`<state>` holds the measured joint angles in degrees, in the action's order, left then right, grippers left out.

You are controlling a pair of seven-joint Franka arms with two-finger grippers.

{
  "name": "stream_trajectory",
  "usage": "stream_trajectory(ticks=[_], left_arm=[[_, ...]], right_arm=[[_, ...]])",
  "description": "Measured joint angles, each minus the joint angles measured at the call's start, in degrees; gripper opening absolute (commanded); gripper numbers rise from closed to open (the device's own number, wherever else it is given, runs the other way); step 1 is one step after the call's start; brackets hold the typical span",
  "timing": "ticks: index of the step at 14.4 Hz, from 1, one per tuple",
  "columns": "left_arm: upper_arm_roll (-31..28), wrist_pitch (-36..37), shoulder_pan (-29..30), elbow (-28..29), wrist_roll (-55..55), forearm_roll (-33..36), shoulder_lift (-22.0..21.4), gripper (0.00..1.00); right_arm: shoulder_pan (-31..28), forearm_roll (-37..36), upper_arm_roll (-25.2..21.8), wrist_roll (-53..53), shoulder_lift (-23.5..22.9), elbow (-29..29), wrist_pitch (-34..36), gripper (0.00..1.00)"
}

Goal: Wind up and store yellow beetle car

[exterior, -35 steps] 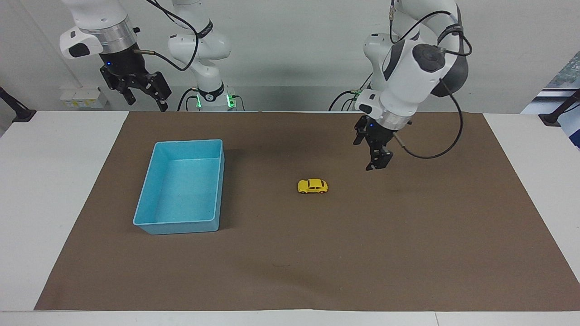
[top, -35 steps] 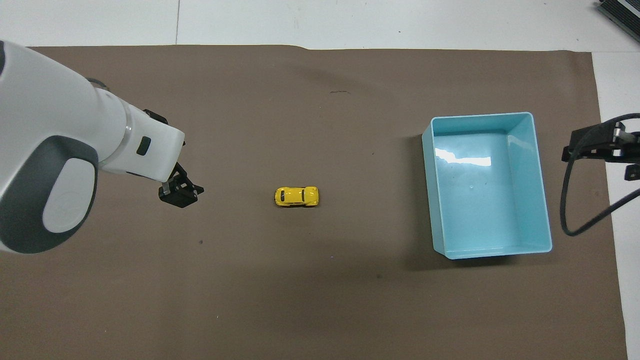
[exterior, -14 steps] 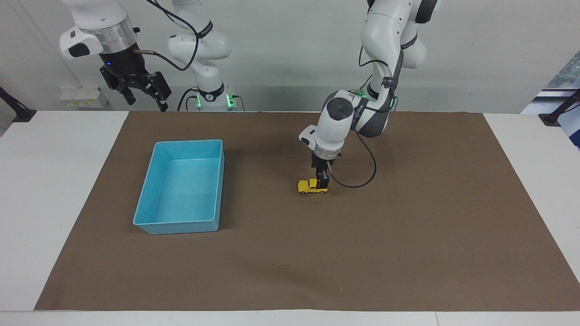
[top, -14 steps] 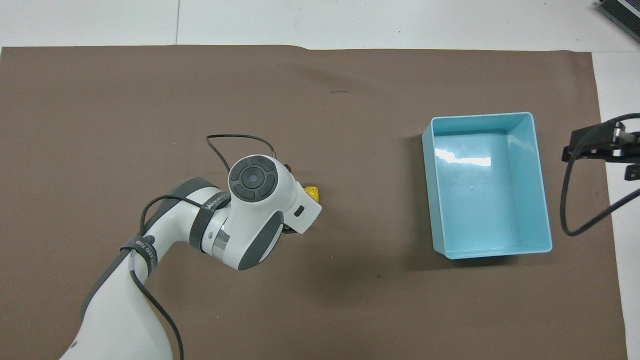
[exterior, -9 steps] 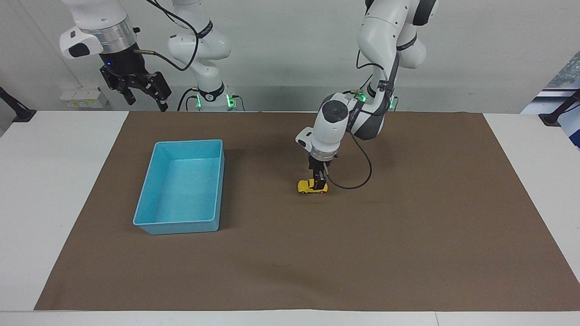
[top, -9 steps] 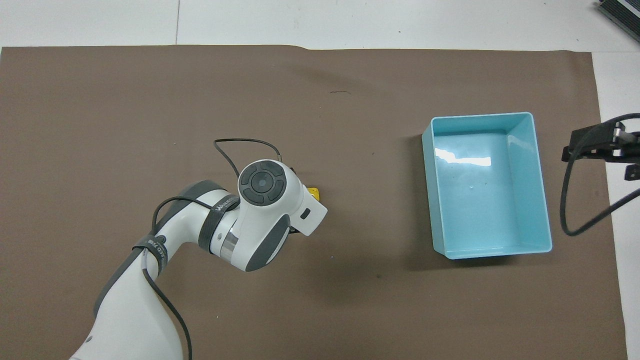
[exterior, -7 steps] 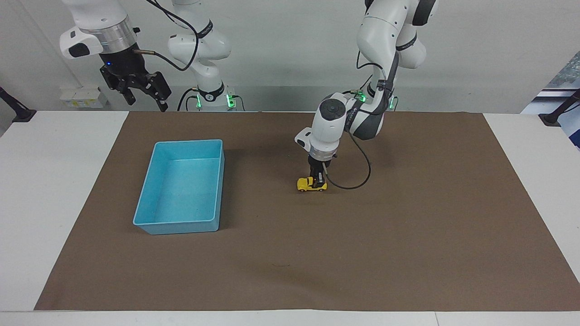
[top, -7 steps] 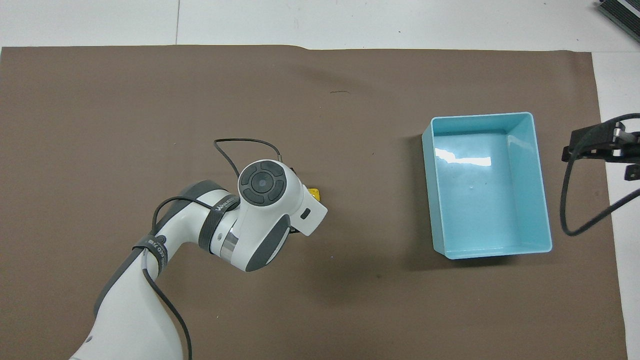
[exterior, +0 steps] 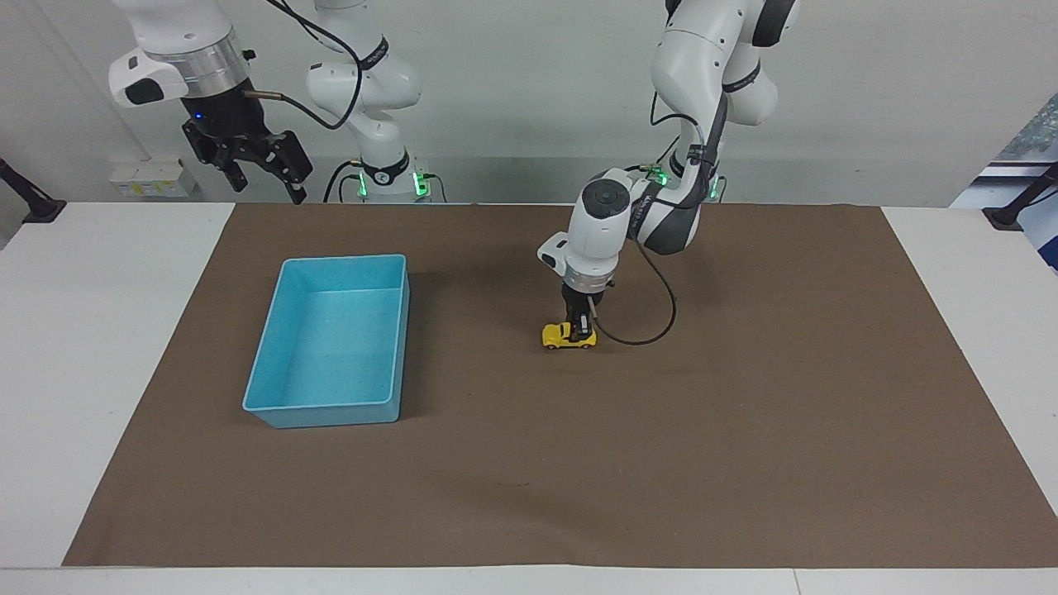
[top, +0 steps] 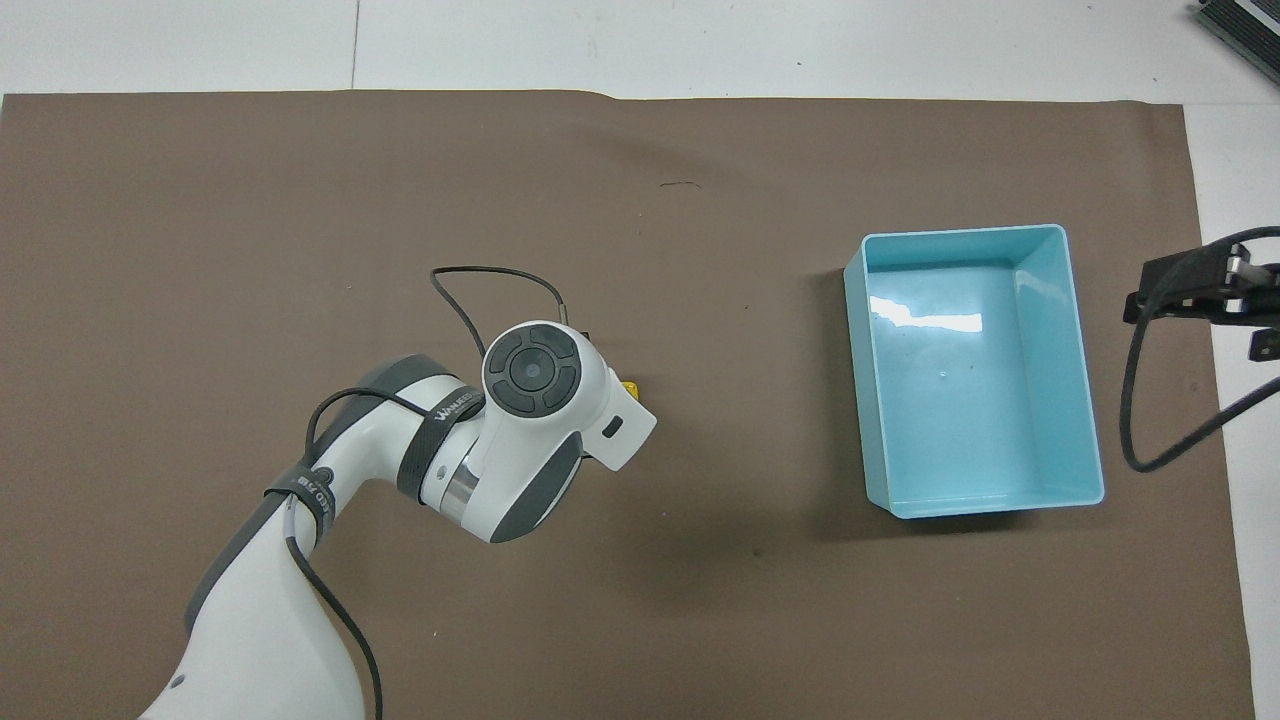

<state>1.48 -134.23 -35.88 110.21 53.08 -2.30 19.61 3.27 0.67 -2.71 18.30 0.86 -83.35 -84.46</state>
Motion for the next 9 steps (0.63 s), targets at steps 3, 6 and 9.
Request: stream_trajectory(ticks=[3, 6, 9], left_arm=[[-0.41, 0.13, 0.04, 0.44, 0.03, 0.01, -0.31, 0.0], [-1.08, 0.25, 0.37, 1.5, 0.15, 0.01, -1.07, 0.0], [-1.28, 0.5, 1.71, 2.93, 0.78, 0.02, -2.12, 0.0]], right_arm=[[0.0, 0.0, 0.0, 0.0, 0.0, 0.0, 0.0, 1.0], [0.0, 0.0, 0.0, 0.0, 0.0, 0.0, 0.0, 1.0], [0.0, 0.0, 0.0, 0.0, 0.0, 0.0, 0.0, 1.0]])
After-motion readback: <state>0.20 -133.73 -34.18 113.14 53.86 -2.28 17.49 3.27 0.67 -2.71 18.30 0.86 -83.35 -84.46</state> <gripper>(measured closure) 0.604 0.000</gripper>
